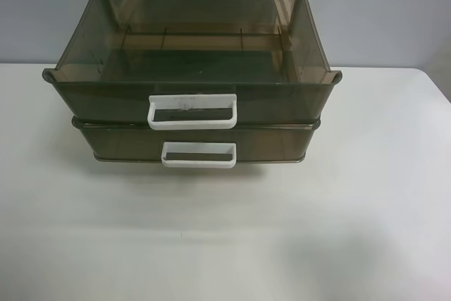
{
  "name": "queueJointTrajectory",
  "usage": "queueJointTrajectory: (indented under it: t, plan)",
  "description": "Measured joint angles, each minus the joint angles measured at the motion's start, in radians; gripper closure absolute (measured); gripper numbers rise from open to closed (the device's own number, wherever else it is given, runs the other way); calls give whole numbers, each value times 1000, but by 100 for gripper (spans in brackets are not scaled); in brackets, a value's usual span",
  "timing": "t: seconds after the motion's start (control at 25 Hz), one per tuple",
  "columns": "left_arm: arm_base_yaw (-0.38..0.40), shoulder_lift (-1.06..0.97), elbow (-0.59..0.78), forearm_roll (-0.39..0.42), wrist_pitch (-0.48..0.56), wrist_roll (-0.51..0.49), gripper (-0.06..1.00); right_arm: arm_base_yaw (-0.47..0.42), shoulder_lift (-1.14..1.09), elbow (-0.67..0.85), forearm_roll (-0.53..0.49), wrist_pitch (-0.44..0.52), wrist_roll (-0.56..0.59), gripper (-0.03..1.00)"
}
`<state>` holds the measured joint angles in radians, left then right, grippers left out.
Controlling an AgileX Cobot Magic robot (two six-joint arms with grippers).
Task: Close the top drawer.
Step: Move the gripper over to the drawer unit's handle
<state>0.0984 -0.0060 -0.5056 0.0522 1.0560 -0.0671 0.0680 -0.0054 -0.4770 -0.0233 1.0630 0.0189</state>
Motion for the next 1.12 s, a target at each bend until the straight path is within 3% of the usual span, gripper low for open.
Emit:
queueJointTrajectory:
  t: [0.72, 0.96, 1.12]
  plan:
    - [0, 0, 0, 0, 0, 0, -5, 0, 0, 0, -6, 0, -2, -2]
    - [0, 0, 0, 0, 0, 0, -5, 0, 0, -11, 23, 5, -60, -2]
    - [0, 0, 0, 0, 0, 0, -5, 0, 85, -90, 34, 57, -94, -2]
